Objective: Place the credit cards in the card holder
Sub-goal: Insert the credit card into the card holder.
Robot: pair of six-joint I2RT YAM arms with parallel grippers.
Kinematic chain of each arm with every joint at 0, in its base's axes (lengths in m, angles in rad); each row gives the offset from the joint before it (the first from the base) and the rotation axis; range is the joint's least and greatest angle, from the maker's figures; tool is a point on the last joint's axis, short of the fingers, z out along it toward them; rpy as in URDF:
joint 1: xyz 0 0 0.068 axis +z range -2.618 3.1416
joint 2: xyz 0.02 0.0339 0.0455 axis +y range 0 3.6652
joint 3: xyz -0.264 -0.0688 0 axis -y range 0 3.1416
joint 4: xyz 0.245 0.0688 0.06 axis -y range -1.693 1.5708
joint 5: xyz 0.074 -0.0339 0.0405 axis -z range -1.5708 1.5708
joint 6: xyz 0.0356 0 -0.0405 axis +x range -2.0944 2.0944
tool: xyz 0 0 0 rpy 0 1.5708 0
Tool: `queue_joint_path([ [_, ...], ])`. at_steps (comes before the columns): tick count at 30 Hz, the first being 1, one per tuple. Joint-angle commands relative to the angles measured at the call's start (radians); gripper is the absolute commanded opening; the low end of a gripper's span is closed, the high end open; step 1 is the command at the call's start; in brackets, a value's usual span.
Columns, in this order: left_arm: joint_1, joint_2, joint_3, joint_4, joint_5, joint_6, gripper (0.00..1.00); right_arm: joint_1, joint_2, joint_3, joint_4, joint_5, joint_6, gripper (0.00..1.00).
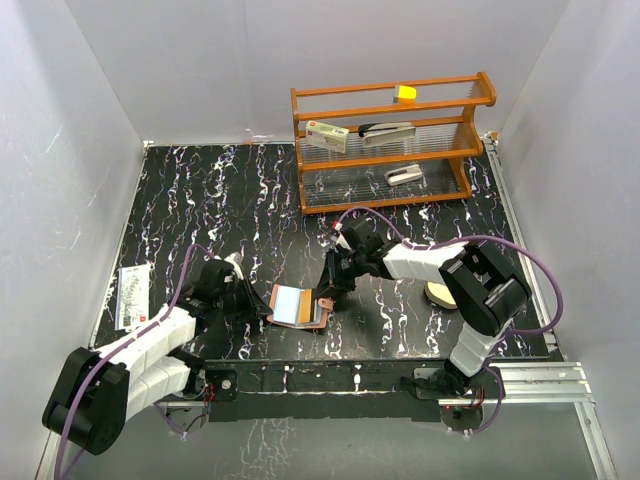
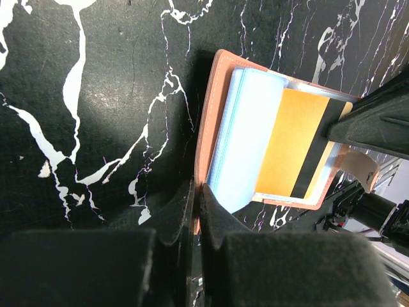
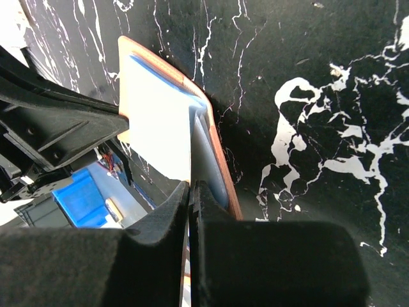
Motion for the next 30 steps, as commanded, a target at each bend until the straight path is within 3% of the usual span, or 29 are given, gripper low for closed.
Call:
queue_joint_path([
  [1,0.001,-0.001,-0.004,0.002,0.018,0.003,0.00,-0.002,0.017,0.005,0.062,0.003,0.013,0.00],
  [11,0.001,0.000,-0.014,0.009,0.027,-0.007,0.00,0.000,0.017,-0.018,0.107,0.015,0.059,0.00],
  [30,0.001,-0.014,-0.025,0.009,0.021,-0.023,0.00,0.053,-0.025,-0.023,-0.001,0.133,0.113,0.00],
])
